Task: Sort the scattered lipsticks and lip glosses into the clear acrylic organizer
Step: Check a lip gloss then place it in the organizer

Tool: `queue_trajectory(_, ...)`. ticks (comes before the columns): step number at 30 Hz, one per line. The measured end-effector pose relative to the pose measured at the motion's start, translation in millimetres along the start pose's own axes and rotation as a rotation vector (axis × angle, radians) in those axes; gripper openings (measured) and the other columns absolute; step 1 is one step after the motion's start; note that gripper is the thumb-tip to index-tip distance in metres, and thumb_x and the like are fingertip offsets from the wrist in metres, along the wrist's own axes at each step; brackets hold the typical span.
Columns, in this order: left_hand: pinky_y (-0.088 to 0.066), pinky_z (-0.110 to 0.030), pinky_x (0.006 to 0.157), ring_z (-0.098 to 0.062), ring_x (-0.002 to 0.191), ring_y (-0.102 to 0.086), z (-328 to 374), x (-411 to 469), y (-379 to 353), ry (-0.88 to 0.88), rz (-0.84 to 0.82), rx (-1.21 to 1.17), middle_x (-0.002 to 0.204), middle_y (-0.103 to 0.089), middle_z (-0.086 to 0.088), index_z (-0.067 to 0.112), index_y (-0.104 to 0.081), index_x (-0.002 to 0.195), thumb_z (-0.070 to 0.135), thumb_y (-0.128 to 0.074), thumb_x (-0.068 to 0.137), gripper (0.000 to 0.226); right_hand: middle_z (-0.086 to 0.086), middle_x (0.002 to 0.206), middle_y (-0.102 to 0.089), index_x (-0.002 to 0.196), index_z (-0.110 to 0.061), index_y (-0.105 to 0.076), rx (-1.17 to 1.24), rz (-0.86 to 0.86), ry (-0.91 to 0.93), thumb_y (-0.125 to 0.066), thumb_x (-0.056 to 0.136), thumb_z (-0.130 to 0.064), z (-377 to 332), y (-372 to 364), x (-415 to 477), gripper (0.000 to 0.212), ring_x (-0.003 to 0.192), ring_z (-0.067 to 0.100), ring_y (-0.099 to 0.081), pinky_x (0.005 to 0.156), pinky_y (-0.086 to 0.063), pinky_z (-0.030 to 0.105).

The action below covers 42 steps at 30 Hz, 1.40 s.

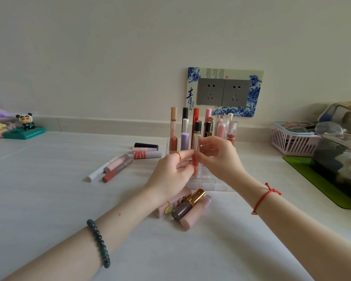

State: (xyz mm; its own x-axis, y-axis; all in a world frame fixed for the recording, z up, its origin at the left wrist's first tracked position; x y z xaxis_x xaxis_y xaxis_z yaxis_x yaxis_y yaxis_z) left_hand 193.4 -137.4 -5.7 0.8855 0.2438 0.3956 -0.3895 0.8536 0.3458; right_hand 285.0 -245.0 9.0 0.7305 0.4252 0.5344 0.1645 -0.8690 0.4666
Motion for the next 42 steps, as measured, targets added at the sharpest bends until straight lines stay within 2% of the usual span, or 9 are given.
queue_trajectory(6, -0.037, 0.006, 0.071, 0.006, 0.097, -0.052, -0.4, -1.1, -1.0, -0.001, 0.009, -0.001, 0.111, -0.052, 0.016, 0.014, -0.047, 0.131, 0.008, -0.051, 0.089, 0.043, -0.015, 0.075, -0.06, 0.1, -0.017, -0.06, 0.006, -0.018, -0.013, -0.069, 0.077, -0.007, 0.1, 0.0, -0.2, 0.027, 0.07, -0.002, -0.06, 0.06, -0.049, 0.007)
queue_trajectory(10, -0.037, 0.006, 0.069, 0.014, 0.088, -0.053, -0.5, -1.5, -0.5, -0.001, 0.011, -0.008, 0.106, -0.053, 0.018, 0.014, -0.049, 0.13, 0.007, -0.051, 0.089, 0.041, -0.015, 0.075, -0.061, 0.098, -0.021, -0.058, 0.008, -0.028, -0.012, -0.07, 0.076, -0.007, 0.0, 0.2, -0.8, 0.028, 0.069, -0.003, -0.061, 0.059, -0.049, 0.007)
queue_trajectory(15, -0.037, 0.006, 0.074, 0.015, 0.089, -0.052, -1.5, -1.7, 0.6, -0.004, 0.005, -0.01, 0.104, -0.053, 0.023, 0.017, -0.051, 0.128, 0.009, -0.051, 0.09, 0.039, -0.013, 0.076, -0.063, 0.1, -0.02, -0.059, -0.003, -0.033, -0.019, -0.072, 0.074, -0.008, 1.2, 1.2, 0.5, 0.031, 0.072, 0.001, -0.063, 0.068, -0.052, 0.016)
queue_trajectory(19, -0.038, 0.005, 0.072, 0.021, 0.085, -0.052, -1.9, -4.1, 2.2, -0.006, 0.016, -0.002, 0.095, -0.053, 0.032, 0.018, -0.055, 0.123, 0.009, -0.051, 0.089, 0.036, -0.008, 0.079, -0.065, 0.1, -0.021, -0.059, -0.002, -0.009, -0.007, -0.073, 0.074, -0.012, 1.1, 3.9, 1.5, 0.03, 0.073, 0.003, -0.064, 0.062, -0.051, 0.011)
queue_trajectory(23, -0.042, -0.003, 0.084, 0.007, 0.099, -0.056, -2.4, -4.6, 7.8, -0.001, 0.046, 0.012, 0.106, -0.06, 0.018, 0.018, -0.055, 0.123, 0.01, -0.05, 0.09, 0.035, -0.002, 0.086, -0.066, 0.103, -0.02, -0.058, 0.022, 0.033, -0.004, -0.072, 0.075, -0.02, -8.7, 11.7, 2.9, 0.031, 0.078, 0.006, -0.065, 0.069, -0.053, 0.015)
queue_trajectory(29, -0.045, -0.003, 0.08, 0.008, 0.097, -0.058, -1.4, -3.9, 23.1, -0.001, 0.085, -0.015, 0.104, -0.064, 0.015, 0.018, -0.06, 0.116, 0.018, -0.058, 0.088, 0.028, -0.005, 0.082, -0.067, 0.096, -0.022, -0.06, 0.096, 0.171, 0.086, -0.067, 0.079, -0.016, -45.3, 27.8, -1.1, 0.02, 0.077, 0.008, -0.065, 0.075, -0.054, 0.023)
queue_trajectory(36, -0.046, -0.008, 0.083, 0.003, 0.091, -0.064, -14.0, -13.7, 80.2, -0.016, 0.208, 0.017, 0.096, -0.07, 0.008, 0.017, -0.067, 0.101, 0.014, -0.064, 0.084, 0.018, -0.007, 0.083, -0.067, 0.098, -0.019, -0.061, 0.115, -0.026, 0.168, -0.062, 0.082, -0.009, -77.1, 0.5, -8.6, 0.019, 0.077, 0.002, -0.064, 0.073, -0.053, 0.012)
queue_trajectory(38, -0.046, -0.017, 0.088, -0.005, 0.092, -0.065, -20.7, -17.5, 103.7, 0.0, 0.266, 0.064, 0.098, -0.07, 0.001, 0.019, -0.065, 0.1, 0.009, -0.063, 0.083, 0.019, -0.006, 0.084, -0.066, 0.099, -0.019, -0.06, 0.108, -0.109, 0.178, -0.061, 0.082, -0.009, -84.3, -15.2, -7.1, 0.019, 0.077, 0.003, -0.064, 0.072, -0.053, 0.013)
queue_trajectory(42, -0.045, -0.034, 0.096, -0.012, 0.105, -0.06, -42.8, -24.8, 147.0, 0.062, 0.357, 0.205, 0.104, -0.067, 0.004, 0.019, -0.062, 0.107, 0.005, -0.057, 0.085, 0.027, -0.001, 0.087, -0.067, 0.1, -0.017, -0.061, 0.105, -0.22, 0.178, -0.058, 0.082, -0.008, -93.9, -53.6, 1.8, 0.02, 0.08, 0.008, -0.065, 0.054, -0.05, 0.009)
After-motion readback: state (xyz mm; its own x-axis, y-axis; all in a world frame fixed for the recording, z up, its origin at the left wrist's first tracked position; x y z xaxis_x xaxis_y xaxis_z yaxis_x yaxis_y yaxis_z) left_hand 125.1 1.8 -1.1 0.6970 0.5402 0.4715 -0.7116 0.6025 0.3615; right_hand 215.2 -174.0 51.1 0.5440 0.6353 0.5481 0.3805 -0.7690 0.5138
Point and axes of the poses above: each hand's wrist, its own x-axis towards the middle knuckle, its own y-axis out of the back of the hand, z = x × y, the point moved 1 cm from there along x, towards the middle knuckle
